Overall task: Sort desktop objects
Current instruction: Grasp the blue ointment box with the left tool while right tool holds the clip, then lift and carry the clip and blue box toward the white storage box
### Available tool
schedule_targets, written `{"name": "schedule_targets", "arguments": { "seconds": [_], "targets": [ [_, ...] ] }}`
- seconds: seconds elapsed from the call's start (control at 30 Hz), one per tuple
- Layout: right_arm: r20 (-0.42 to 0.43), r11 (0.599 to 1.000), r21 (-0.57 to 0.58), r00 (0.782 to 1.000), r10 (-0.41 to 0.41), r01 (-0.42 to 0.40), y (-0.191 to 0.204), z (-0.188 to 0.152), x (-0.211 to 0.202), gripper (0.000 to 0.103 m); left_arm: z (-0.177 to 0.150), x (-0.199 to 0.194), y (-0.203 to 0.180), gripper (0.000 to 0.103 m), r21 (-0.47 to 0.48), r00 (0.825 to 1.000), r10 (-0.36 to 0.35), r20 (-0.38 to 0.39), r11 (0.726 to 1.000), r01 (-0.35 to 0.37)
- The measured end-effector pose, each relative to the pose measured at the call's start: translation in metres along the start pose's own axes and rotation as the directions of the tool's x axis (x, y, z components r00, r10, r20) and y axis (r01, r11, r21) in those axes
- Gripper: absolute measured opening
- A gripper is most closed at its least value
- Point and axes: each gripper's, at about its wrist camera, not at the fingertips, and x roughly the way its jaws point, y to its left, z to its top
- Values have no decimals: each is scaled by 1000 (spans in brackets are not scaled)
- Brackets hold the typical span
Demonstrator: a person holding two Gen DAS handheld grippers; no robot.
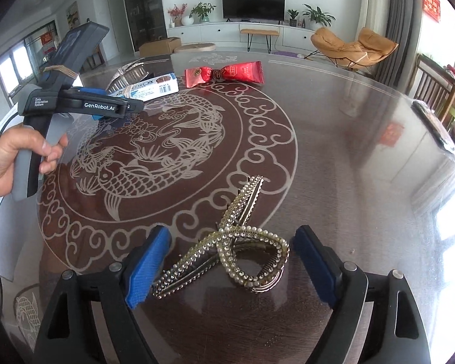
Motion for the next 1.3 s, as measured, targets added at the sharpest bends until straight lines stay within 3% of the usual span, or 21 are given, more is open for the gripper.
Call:
{"name": "schedule_targets", "arguments": {
  "seconds": [0.07,0.13,0.17,0.23,0.53,0.57,0.63,0.8,0.97,1.07,1.13,1.23,1.3],
  "targets": [
    [4,1000,7,1000,10,-10,-2,0,-1,85,-5,-4,-11,103,38,989,-144,-31,989,145],
    [7,1000,15,1000,16,-16,-4,0,-1,85,-19,-15,-27,103,131,978,-205,-23,970,206],
    [7,1000,20,1000,11,-11,-5,0,-1,85,-23,-17,-33,103,169,983,-179,-29,969,182],
    [7,1000,27,1000,6,-6,-7,0,-2,85,-23,-18,-36,103,155,993,-120,-1,981,119],
    [-1,1000,10,1000,-10,10,-3,1,1,86,27,15,-21,101,-95,997,-30,-65,995,24],
    [-1,1000,9,1000,-11,11,-3,1,2,86,27,12,-22,95,-91,998,-28,-51,996,23],
    [-1,1000,9,1000,-12,12,-2,1,2,86,22,1,-21,45,-76,999,-25,-21,997,23],
    [-13,999,14,999,-35,35,-3,2,4,93,-27,-29,-6,44,-93,1000,-25,8,995,26],
    [-13,999,15,999,-34,35,-3,2,4,93,-120,-85,29,44,-197,998,54,18,979,-49],
    [-17,999,7,999,-42,42,-1,2,6,95,-156,-105,43,49,-265,995,92,33,961,-80],
    [-21,999,-1,999,-40,40,0,2,6,97,-163,-104,42,90,-251,995,100,9,963,-95],
    [-22,999,-3,999,-41,41,0,2,7,97,-161,-99,43,103,-263,994,103,-21,959,-105],
    [-24,999,-3,999,-44,44,0,2,7,99,-163,-98,48,103,-277,995,95,-26,956,-99]
  ]
}}
